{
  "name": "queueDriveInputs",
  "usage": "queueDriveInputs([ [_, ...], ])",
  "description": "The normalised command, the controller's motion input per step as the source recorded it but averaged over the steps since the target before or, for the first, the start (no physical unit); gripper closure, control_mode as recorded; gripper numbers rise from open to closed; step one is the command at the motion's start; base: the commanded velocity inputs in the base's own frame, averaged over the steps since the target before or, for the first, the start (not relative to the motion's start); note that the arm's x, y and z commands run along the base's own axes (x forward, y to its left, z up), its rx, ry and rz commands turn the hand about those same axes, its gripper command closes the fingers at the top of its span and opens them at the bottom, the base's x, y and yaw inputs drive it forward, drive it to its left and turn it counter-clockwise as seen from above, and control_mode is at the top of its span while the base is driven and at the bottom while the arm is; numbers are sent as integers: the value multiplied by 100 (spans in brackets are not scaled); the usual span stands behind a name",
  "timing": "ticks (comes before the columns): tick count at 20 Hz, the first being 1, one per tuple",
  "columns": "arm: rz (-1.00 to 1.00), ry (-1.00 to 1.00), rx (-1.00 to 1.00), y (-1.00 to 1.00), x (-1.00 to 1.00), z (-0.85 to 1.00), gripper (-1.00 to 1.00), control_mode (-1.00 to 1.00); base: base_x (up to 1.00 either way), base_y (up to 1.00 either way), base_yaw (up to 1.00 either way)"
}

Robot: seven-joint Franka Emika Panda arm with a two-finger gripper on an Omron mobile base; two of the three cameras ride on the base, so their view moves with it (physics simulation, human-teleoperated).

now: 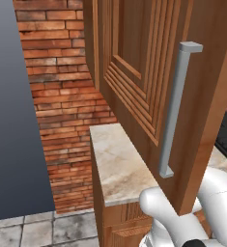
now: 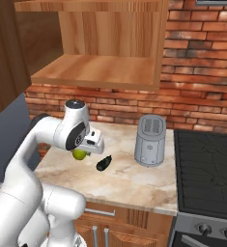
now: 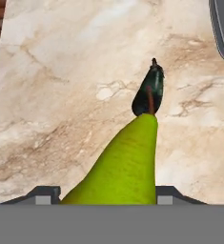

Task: Pick the pear, eggplant from the counter and place them in the cabinet. Then close the cabinet.

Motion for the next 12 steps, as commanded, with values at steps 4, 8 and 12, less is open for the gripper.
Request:
queueDriveInputs([
  [4, 0, -16, 0, -20, 0, 100, 100, -100, 0, 0, 0],
  [8, 0, -9, 1, -20, 14, 100, 100, -100, 0, 0, 0],
  [12, 0, -19, 0, -17, 21, 100, 100, -100, 0, 0, 0],
])
